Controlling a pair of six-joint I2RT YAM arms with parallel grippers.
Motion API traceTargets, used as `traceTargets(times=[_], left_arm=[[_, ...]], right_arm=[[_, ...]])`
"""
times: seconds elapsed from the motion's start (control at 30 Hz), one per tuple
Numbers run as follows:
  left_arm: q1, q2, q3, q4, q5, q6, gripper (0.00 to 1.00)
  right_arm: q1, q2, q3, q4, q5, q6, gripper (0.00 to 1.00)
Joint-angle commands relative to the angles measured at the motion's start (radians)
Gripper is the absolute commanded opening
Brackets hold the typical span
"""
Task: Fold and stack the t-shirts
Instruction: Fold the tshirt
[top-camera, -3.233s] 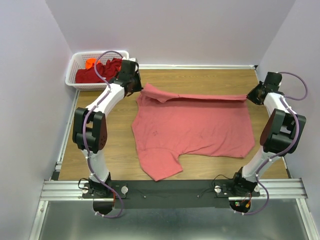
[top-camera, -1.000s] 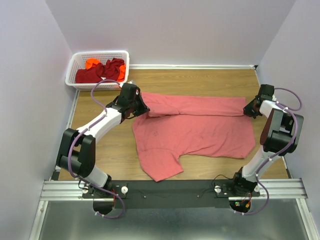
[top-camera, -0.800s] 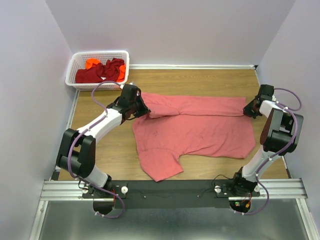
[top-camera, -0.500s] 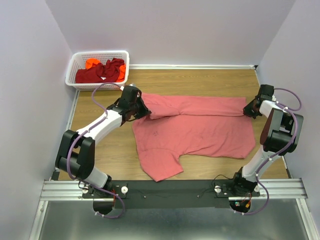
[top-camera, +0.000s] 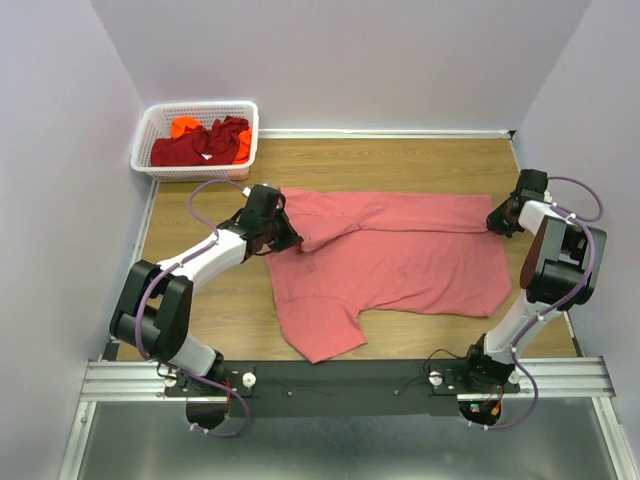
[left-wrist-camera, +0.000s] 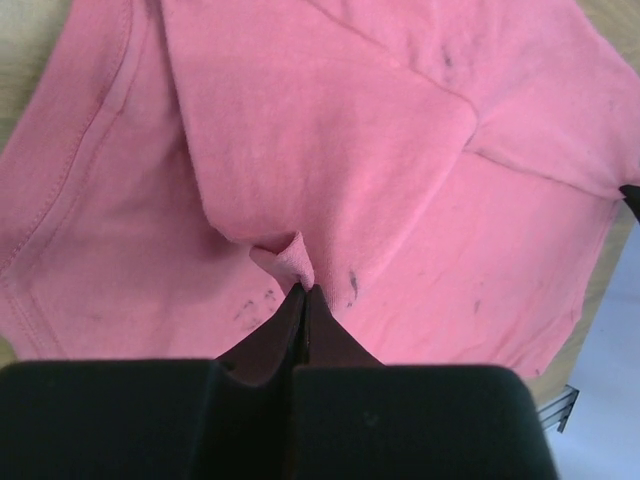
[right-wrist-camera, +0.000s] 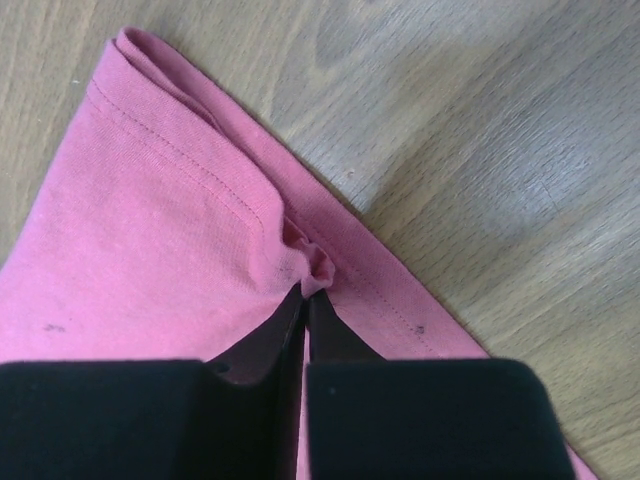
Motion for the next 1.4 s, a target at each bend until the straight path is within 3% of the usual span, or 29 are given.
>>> traceTargets(times=[0.0,0.07,0.1,0.13,0.2,0.27,0.43,0.5,0.67,0.97,1.37], left_arm=[[-0.003,-0.022,-0.035,0.028,-0.021,-0.018,0.06],[-0.005,-0.036,-0.044,0.036,-0.018,-0.021,0.18],[-0.003,-0.045,-0.055,0.039,-0.021,-0.024,0.4],[-0.005,-0.054,-0.06,0.039,-0.026,-0.025,0.52],[0.0,-0.079,-0.064,0.035,-0.042,-0.013,0.73],[0.024,-0.094,-0.055,0.028,-0.058,0.014,0.79],[0.109,-0.067,0.003,0.065,-0.081,0.173,0.79],[0.13,0.007,0.082,0.071,-0.093,0.299,0.79],[0.156,0.248,0.312,0.044,-0.079,0.448,0.71],[0.184,0.507,0.517,0.028,-0.075,0.487,0.61],[0.185,0.616,0.584,0.033,-0.049,0.495,0.49]], right_arm=[[-0.004,0.006,0.002,-0.007,0.054,-0.008,0.15],[-0.004,-0.017,0.0,-0.008,0.064,-0.017,0.27],[-0.002,-0.029,0.002,-0.01,0.071,-0.027,0.33],[-0.004,-0.04,0.005,-0.013,0.083,-0.034,0.41],[-0.004,-0.064,0.017,-0.019,0.093,-0.06,0.49],[-0.004,-0.08,0.04,-0.025,0.102,-0.098,0.57],[-0.004,-0.045,0.121,-0.025,0.039,-0.213,0.61],[-0.004,-0.023,0.159,-0.023,0.013,-0.26,0.61],[-0.004,0.075,0.242,-0.023,-0.102,-0.339,0.61],[-0.005,0.178,0.337,-0.023,-0.185,-0.403,0.59],[-0.013,0.288,0.402,-0.023,-0.24,-0.436,0.57]])
